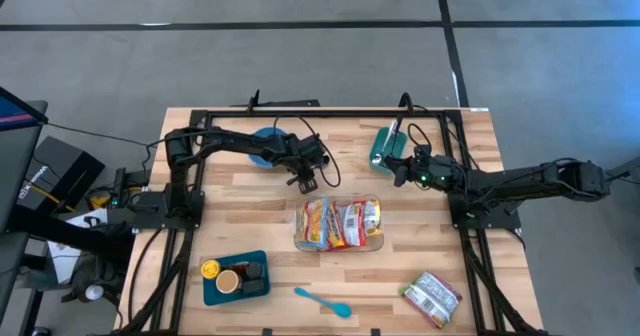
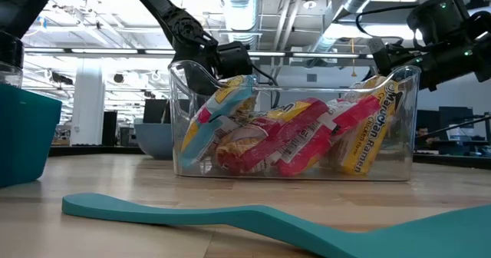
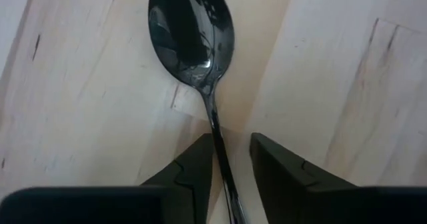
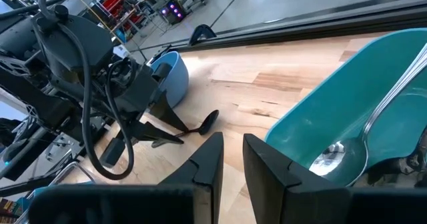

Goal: Pick & Place Food Item
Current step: Put the black spoon into the blue bin

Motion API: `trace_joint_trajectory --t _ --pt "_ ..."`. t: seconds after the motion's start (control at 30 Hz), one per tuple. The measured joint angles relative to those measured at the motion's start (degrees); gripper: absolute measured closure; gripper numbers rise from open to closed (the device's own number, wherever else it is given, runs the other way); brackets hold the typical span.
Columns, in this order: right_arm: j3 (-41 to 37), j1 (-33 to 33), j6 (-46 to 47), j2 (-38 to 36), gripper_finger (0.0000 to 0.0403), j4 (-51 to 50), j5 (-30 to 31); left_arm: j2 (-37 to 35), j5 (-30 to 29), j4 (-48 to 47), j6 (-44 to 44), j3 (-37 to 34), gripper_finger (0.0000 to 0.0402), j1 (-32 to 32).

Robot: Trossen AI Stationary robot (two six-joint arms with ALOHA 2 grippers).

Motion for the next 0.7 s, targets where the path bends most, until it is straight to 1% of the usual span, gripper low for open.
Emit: trace_joint_trajectory --t 0.23,0.5,0.6,0.7 --pt "0.0 0.0 0.0 0.0 0.0349 0.0 0.0 0.0 0.1 0.1 0.0 0.0 0.0349 0.0" --pt "0.0 0.0 0.0 0.0 0.0349 0.0 0.0 0.1 0.0 0.6 0.0 0.0 0.0391 0.0" --pt "0.0 0.0 0.0 0.0 0.0349 0.0 0.0 0.1 -0.1 0.7 0.0 0.0 0.0396 0.0" --pt "0.0 0.0 0.0 0.0 0.0349 0.0 0.0 0.1 -0.1 0.7 0.0 0.0 0.0391 0.0"
